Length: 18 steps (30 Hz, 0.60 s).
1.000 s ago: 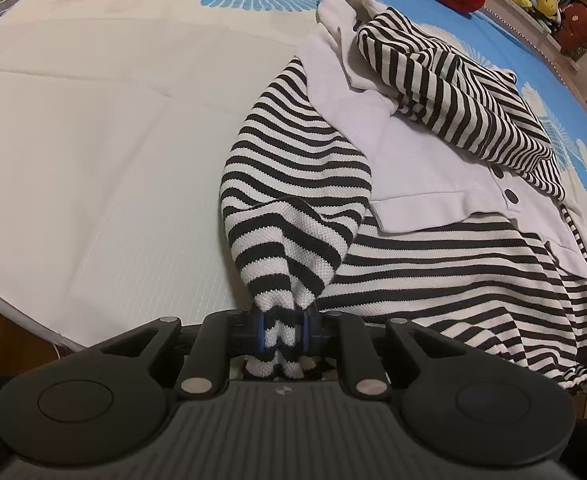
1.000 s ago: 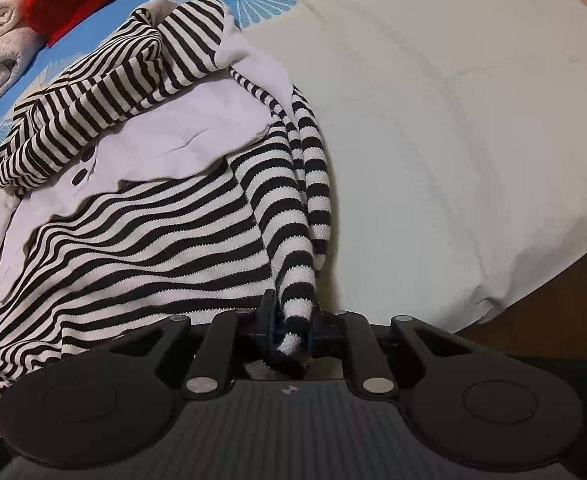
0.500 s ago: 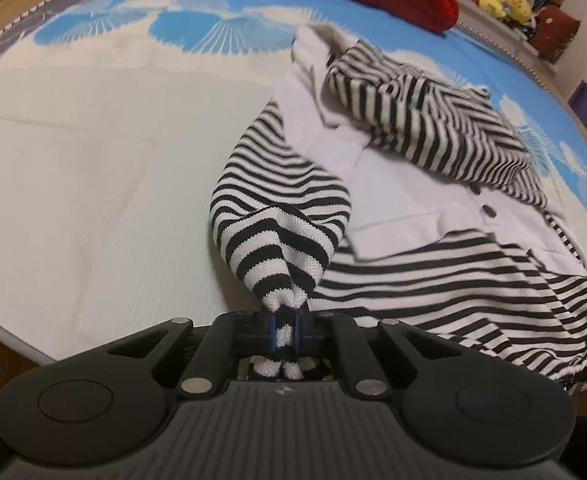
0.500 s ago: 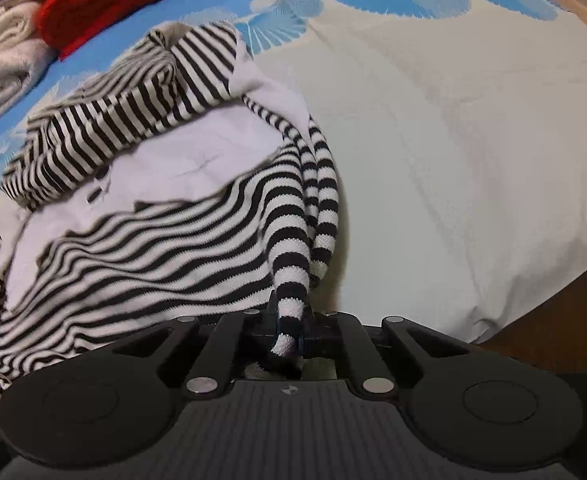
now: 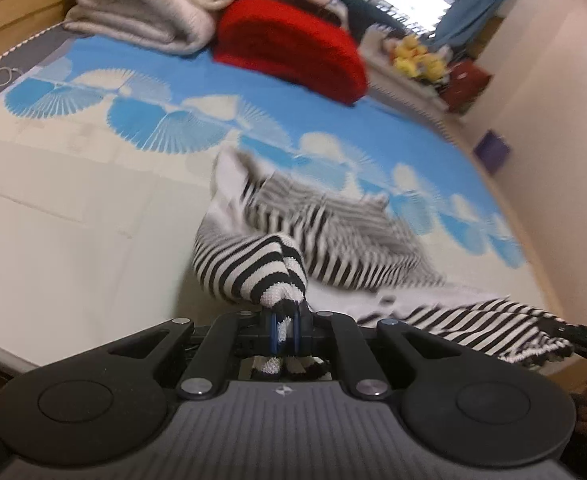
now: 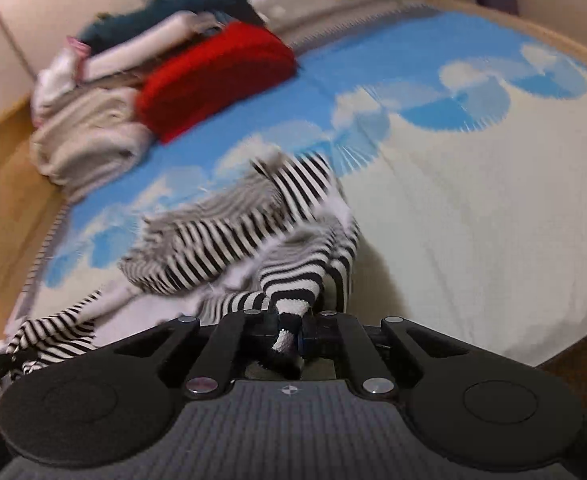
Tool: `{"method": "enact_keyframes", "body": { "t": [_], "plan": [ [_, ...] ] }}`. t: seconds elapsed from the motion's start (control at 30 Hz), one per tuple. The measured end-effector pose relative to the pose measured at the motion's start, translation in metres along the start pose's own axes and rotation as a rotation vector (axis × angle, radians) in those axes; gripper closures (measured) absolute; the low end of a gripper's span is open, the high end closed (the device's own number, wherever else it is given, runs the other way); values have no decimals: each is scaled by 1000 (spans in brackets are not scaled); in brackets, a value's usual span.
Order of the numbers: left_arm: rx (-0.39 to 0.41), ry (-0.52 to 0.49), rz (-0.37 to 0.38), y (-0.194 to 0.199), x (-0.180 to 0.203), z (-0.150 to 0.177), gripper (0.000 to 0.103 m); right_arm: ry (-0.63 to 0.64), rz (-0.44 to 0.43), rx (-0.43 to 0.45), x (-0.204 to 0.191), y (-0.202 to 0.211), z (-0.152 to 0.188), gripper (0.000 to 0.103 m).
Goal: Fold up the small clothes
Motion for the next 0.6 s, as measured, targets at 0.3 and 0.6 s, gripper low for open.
{"method": "enact_keyframes", "body": {
  "t": [0.3,0.6],
  "plan": [
    [-100,49,33,-59,-24,-36,96,-24,-32,-98,7,-9,-9,98],
    [-245,197,-5,-203,-74,-122,91,-103,7,-275,29,-170,-97,94]
  ]
}}
Point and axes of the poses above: each gripper's, at about its wrist camera, not at the fingertips, and y roughly against the way its jaws point, x to its right, z to its underside, the point moved 5 cm from there along -y, roughly the way its jaws point, and after that the axes turned 9 degrees about -x, right-handed, at the moved point
